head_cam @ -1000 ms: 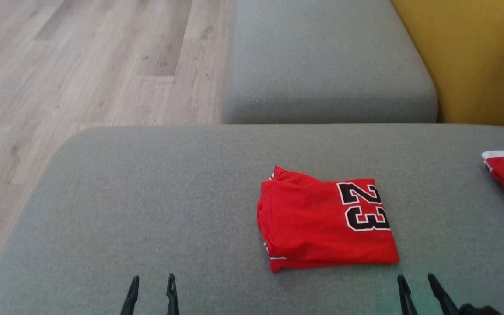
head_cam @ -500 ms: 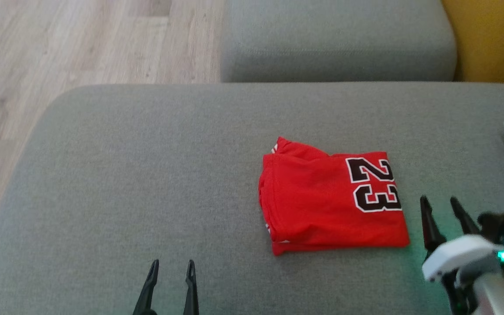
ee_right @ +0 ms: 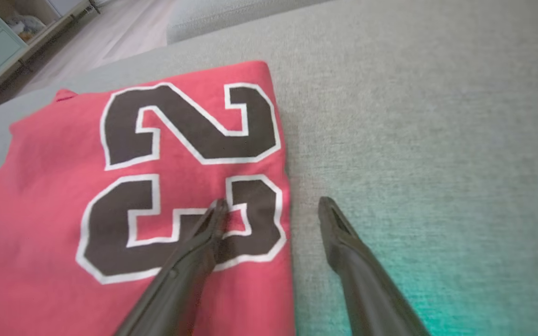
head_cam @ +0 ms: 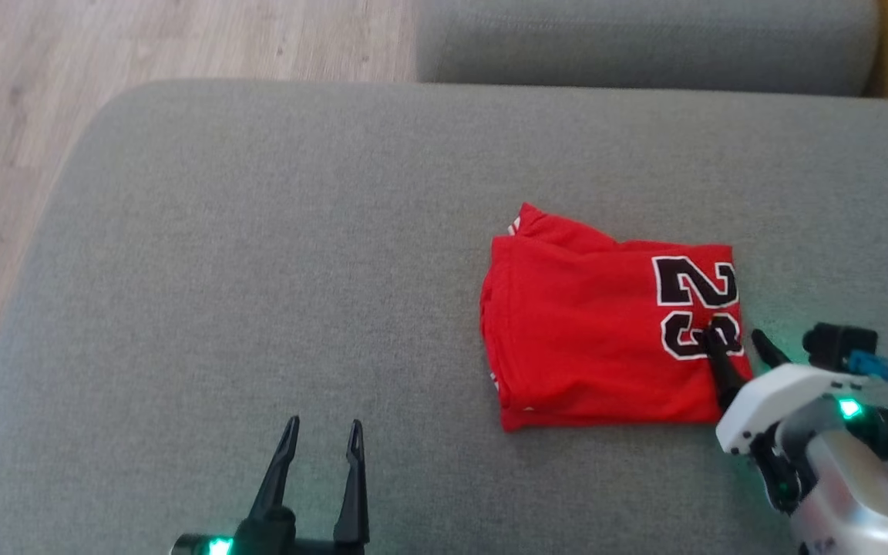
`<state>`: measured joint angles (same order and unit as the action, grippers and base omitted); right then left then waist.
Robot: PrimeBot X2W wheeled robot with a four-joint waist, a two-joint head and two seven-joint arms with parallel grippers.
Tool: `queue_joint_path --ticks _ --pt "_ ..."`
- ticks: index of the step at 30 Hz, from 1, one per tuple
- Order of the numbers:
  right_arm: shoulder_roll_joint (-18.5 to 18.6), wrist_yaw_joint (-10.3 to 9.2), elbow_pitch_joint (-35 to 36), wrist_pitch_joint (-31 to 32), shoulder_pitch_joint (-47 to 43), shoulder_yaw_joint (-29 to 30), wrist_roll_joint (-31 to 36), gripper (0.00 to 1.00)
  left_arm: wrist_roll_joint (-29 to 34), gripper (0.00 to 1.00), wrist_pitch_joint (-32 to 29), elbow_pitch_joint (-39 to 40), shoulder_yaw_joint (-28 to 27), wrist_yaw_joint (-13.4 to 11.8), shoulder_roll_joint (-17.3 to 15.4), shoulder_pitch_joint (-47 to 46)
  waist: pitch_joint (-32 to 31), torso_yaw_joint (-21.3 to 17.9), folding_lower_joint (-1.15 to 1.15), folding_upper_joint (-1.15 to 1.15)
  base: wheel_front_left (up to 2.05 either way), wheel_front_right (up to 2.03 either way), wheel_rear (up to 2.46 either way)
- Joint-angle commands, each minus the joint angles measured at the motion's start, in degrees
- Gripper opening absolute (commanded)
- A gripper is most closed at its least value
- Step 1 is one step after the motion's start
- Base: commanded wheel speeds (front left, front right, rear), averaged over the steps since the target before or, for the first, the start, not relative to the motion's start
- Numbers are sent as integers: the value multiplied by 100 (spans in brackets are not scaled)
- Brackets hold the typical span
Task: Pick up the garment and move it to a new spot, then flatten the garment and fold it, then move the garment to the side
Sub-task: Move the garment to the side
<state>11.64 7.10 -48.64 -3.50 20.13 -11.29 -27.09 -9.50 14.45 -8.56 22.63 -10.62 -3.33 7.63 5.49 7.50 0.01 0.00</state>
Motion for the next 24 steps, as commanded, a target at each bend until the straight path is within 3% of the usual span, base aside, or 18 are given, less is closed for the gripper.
queue_joint_path --ticks 1,3,4,12,24 --pt "33 39 -6 48 236 -216 -96 85 -9 100 55 139 -98 -33 46 -263 87 44 -1 0 0 0 0" --pt "-7 39 -123 164 305 -397 -310 41 -11 100 55 134 -83 -35 46 -320 141 59 -1 0 0 0 0" --pt "0 39 -149 189 331 -453 -425 0 -12 100 55 133 -85 -42 46 -338 154 49 -1 0 0 0 0" --pt "767 39 -44 148 627 -905 -612 0 -55 100 55 162 -134 -75 46 -335 244 -381 -1 0 0 0 0" --pt "2801 39 395 378 1697 -809 -394 0 -6 100 55 259 -41 -107 46 -861 945 -926 -1 0 0 0 0"
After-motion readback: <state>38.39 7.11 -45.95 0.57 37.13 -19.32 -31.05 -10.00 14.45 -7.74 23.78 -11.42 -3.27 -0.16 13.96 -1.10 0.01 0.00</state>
